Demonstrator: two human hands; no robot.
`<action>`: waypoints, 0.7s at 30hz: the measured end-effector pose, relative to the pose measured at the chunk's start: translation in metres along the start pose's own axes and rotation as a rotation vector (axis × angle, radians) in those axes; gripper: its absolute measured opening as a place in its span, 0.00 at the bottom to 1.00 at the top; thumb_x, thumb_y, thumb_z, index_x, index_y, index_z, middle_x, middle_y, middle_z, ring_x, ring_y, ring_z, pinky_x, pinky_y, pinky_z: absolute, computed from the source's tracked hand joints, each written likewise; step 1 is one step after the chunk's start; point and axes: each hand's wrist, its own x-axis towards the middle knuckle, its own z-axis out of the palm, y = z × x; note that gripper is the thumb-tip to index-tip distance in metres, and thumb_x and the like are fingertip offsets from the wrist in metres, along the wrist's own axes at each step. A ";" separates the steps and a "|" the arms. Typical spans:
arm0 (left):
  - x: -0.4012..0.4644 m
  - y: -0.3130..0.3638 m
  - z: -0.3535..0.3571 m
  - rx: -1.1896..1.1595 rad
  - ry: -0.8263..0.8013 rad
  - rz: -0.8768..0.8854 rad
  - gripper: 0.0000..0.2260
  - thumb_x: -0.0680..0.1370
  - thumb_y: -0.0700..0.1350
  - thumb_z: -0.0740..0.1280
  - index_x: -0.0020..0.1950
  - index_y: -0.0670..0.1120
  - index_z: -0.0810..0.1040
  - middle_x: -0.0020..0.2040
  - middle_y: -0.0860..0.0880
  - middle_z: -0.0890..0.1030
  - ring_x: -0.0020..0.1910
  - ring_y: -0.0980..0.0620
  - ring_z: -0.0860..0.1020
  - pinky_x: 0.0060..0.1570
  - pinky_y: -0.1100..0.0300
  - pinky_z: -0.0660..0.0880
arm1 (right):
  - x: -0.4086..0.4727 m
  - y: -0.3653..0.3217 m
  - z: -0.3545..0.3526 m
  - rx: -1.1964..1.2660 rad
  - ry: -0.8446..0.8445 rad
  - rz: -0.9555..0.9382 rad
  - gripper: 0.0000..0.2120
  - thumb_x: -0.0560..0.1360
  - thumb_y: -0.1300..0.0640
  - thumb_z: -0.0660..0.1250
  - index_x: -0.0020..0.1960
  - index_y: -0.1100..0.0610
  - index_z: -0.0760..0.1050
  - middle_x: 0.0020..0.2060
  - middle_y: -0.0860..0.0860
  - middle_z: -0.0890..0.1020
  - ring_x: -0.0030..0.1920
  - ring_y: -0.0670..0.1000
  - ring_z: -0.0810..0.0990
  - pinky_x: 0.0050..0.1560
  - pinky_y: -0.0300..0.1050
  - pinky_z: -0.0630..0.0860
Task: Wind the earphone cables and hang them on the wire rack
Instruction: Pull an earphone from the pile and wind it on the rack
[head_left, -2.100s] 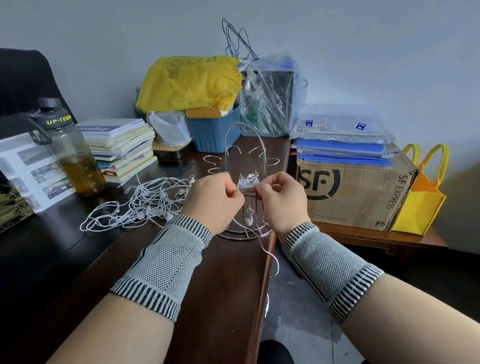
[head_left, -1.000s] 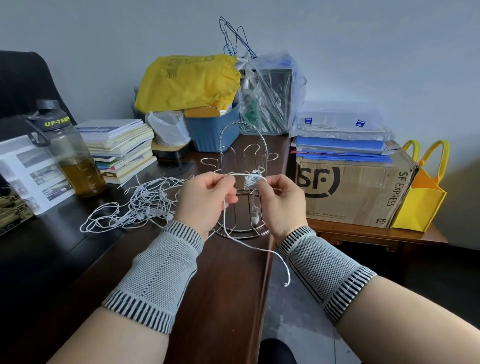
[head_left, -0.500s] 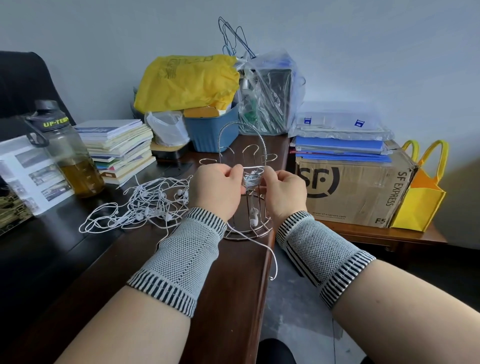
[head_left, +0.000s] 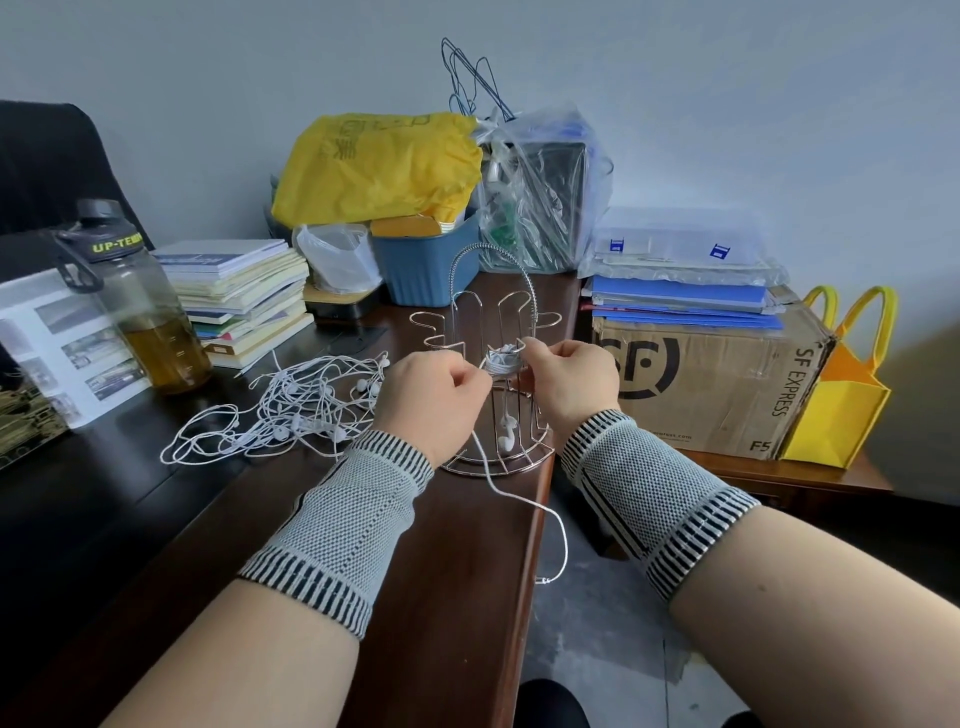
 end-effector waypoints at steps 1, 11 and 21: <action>-0.001 -0.002 -0.001 -0.034 -0.021 0.003 0.13 0.76 0.45 0.64 0.37 0.39 0.81 0.42 0.48 0.84 0.43 0.48 0.77 0.43 0.58 0.71 | -0.001 0.001 -0.001 0.023 -0.008 -0.003 0.12 0.72 0.51 0.67 0.32 0.56 0.74 0.36 0.57 0.84 0.40 0.58 0.83 0.47 0.57 0.81; 0.002 -0.010 -0.005 -0.011 -0.233 0.117 0.07 0.78 0.47 0.67 0.40 0.53 0.77 0.69 0.55 0.71 0.67 0.55 0.71 0.51 0.72 0.56 | -0.025 0.024 -0.005 -0.128 -0.313 -0.504 0.21 0.72 0.69 0.64 0.51 0.43 0.76 0.50 0.54 0.78 0.49 0.43 0.76 0.56 0.43 0.74; 0.001 -0.014 -0.005 -0.113 -0.093 0.089 0.08 0.77 0.44 0.69 0.39 0.55 0.78 0.53 0.56 0.81 0.48 0.58 0.81 0.52 0.63 0.73 | -0.016 0.023 0.000 -0.279 -0.129 -0.539 0.05 0.74 0.57 0.70 0.49 0.53 0.82 0.42 0.48 0.75 0.39 0.46 0.76 0.45 0.36 0.72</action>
